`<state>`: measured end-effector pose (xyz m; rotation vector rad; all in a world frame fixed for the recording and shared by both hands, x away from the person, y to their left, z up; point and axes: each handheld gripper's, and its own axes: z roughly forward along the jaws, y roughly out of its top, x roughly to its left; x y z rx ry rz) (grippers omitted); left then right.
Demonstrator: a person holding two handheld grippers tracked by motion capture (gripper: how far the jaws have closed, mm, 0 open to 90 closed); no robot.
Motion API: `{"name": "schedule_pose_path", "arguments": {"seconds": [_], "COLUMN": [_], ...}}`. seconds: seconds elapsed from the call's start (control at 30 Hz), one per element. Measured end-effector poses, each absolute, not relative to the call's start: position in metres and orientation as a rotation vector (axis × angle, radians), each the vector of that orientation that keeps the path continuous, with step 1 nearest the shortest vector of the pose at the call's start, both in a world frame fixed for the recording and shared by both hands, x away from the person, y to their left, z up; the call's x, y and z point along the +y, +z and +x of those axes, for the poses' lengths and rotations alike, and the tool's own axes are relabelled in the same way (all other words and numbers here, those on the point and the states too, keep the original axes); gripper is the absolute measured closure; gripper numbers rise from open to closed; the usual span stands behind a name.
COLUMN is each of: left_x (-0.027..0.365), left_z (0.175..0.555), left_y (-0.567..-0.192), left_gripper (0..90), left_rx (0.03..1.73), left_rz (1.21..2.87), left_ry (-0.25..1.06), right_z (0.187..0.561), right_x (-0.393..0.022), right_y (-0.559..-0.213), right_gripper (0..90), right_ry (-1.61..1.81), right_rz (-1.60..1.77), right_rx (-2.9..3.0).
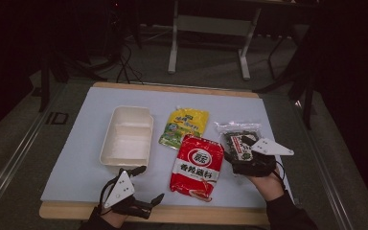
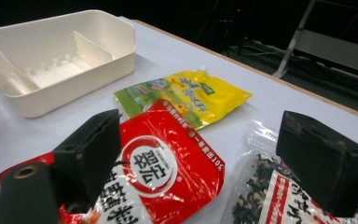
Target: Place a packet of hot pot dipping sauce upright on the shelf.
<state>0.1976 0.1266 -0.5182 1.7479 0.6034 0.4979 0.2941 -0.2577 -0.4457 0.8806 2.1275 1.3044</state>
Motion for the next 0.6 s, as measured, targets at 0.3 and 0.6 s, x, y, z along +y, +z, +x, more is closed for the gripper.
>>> {"name": "schedule_pose_path", "arguments": {"seconds": [0.3,0.6], "left_x": [0.125,0.125], "left_z": [0.198,0.198], "left_y": [-0.519,-0.519], "left_gripper": [1.7,1.7], "left_rx": [0.604,0.604], "left_rz": [1.758,1.763], "left_ry": [0.495,0.49], "right_z": [0.325,0.344], "right_x": [-0.248,-0.248], "right_y": [-0.465,-0.474], "right_gripper": [28.9,43.6], "right_ry": [1.182,1.109], "right_rz": [0.933,0.948], "right_rx": [2.224,2.226]}}
